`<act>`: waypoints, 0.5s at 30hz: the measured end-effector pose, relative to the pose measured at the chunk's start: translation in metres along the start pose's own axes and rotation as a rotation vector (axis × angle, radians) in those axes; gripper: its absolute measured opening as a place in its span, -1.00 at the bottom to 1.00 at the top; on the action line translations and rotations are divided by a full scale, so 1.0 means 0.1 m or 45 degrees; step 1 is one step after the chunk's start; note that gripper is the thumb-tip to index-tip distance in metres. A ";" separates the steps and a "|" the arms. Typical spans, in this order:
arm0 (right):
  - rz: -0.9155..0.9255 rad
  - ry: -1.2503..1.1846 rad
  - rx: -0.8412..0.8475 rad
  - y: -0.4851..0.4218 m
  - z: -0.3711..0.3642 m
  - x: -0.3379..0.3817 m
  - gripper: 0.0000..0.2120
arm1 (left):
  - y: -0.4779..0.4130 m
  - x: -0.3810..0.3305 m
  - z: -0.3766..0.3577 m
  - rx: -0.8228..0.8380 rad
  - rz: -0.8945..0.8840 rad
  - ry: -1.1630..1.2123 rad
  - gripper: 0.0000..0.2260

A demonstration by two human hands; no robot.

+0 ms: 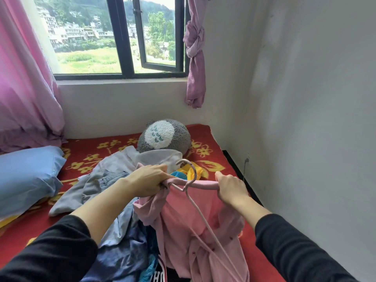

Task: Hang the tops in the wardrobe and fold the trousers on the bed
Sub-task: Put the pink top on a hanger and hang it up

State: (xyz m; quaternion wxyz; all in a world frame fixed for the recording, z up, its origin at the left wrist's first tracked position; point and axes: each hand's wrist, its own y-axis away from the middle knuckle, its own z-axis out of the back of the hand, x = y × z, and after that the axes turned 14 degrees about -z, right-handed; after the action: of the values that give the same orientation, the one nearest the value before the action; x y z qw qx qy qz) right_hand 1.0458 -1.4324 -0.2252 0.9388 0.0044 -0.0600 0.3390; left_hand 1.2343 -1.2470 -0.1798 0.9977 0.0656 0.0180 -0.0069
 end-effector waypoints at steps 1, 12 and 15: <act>-0.009 0.037 -0.052 -0.01 0.01 -0.04 -0.78 | -0.02 -0.01 0.02 -0.015 -0.001 0.000 -0.65; -0.427 0.258 -0.105 -0.11 0.04 -0.93 -0.71 | 0.08 0.16 -0.14 -0.148 0.146 0.124 -0.63; -0.484 0.183 -0.080 -0.06 0.00 -0.98 -0.78 | 0.04 0.12 -0.20 -0.202 0.225 0.075 -0.55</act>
State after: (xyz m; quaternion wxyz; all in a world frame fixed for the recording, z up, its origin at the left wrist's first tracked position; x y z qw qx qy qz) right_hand 0.9750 -1.4993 -0.2360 0.9875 -0.0379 -0.0013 0.1530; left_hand 1.2458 -1.2410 -0.1994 0.9955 -0.0121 0.0418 0.0846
